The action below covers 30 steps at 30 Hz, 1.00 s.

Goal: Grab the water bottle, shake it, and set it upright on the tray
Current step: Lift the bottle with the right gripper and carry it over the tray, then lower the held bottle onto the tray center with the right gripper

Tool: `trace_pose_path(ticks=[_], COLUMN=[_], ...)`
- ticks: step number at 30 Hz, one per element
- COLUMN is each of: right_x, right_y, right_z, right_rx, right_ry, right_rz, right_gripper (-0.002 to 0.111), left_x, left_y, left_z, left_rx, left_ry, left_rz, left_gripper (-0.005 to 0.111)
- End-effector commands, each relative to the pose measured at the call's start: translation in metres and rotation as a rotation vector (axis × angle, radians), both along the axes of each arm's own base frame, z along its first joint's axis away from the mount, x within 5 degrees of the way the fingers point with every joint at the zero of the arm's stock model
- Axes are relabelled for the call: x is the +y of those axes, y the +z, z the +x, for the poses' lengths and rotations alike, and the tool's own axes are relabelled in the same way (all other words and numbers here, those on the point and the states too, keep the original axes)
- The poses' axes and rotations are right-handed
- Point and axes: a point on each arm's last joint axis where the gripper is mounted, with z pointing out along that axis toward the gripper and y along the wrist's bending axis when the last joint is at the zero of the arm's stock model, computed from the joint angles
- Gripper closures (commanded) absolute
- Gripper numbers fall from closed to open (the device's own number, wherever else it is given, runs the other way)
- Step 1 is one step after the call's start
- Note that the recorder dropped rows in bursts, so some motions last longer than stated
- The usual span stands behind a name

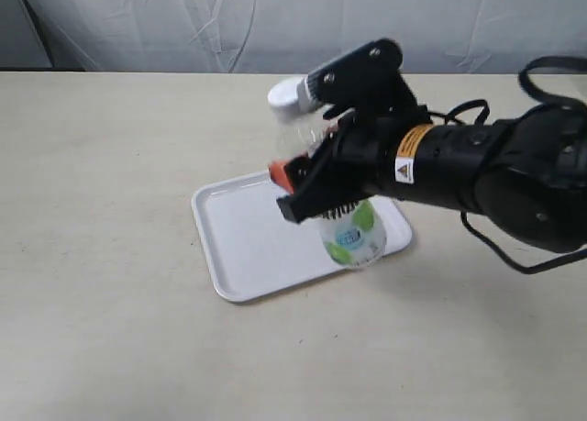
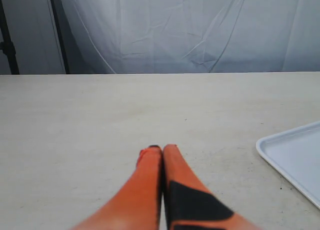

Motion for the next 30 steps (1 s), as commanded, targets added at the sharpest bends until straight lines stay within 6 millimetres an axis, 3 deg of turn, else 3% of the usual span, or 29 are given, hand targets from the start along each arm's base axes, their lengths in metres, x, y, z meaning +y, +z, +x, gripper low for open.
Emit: trace_pose_path(ticks=[1, 3, 4, 8, 11, 12, 14, 15, 16, 18, 19, 22, 27, 30], right_x=[-0.014, -0.026, -0.027, -0.015, -0.009, -0.009, -0.013, -0.021, -0.025, -0.036, -0.038, -0.036, -0.020, -0.013], right_y=[0.098, 0.116, 0.113, 0.045, 0.017, 0.021, 0.059, 0.098, 0.116, 0.146, 0.148, 0.132, 0.066, 0.041], right_z=[-0.020, -0.030, -0.030, -0.013, -0.008, -0.008, -0.012, -0.020, -0.024, -0.035, -0.036, -0.031, -0.015, -0.009], right_rx=[-0.368, -0.410, -0.377, -0.084, 0.010, -0.005, -0.102, -0.201, -0.248, -0.325, -0.334, -0.257, -0.081, -0.016], right_ry=[0.063, 0.061, 0.050, -0.015, -0.036, -0.032, -0.021, -0.009, -0.003, 0.005, 0.005, -0.018, -0.038, -0.045], right_rz=[0.444, 0.485, 0.443, 0.159, 0.094, 0.106, 0.223, 0.342, 0.397, 0.481, 0.479, 0.374, 0.162, 0.091], right_gripper=[0.109, 0.109, 0.109, 0.109, 0.109, 0.109, 0.109, 0.109, 0.109, 0.109, 0.109, 0.109, 0.109, 0.109], left_x=[0.000, 0.000, 0.000, 0.000, 0.000, 0.000, 0.000, 0.000, 0.000, 0.000, 0.000, 0.000, 0.000, 0.000], left_y=[-0.001, -0.001, -0.001, -0.001, -0.001, -0.001, -0.001, -0.001, -0.001, -0.001, -0.001, -0.001, -0.001, -0.001], left_z=[0.000, 0.000, 0.000, 0.000, 0.000, 0.000, 0.000, 0.000, 0.000, 0.000, 0.000, 0.000, 0.000, 0.000], left_rx=[-0.003, -0.003, -0.003, -0.003, -0.003, -0.003, -0.003, -0.003, -0.003, -0.003, -0.003, -0.003, -0.003, -0.003], left_ry=[0.001, 0.001, 0.001, 0.001, 0.001, 0.001, 0.001, 0.001, 0.001, 0.001, 0.001, 0.001, 0.001, 0.001], left_rz=[-0.004, -0.004, -0.004, -0.004, -0.004, -0.004, -0.004, -0.004, -0.004, -0.004, -0.004, -0.004, -0.004, -0.004], left_gripper=[0.106, 0.106, 0.106, 0.106, 0.106, 0.106, 0.106, 0.106, 0.106, 0.106, 0.106, 0.106, 0.106, 0.106])
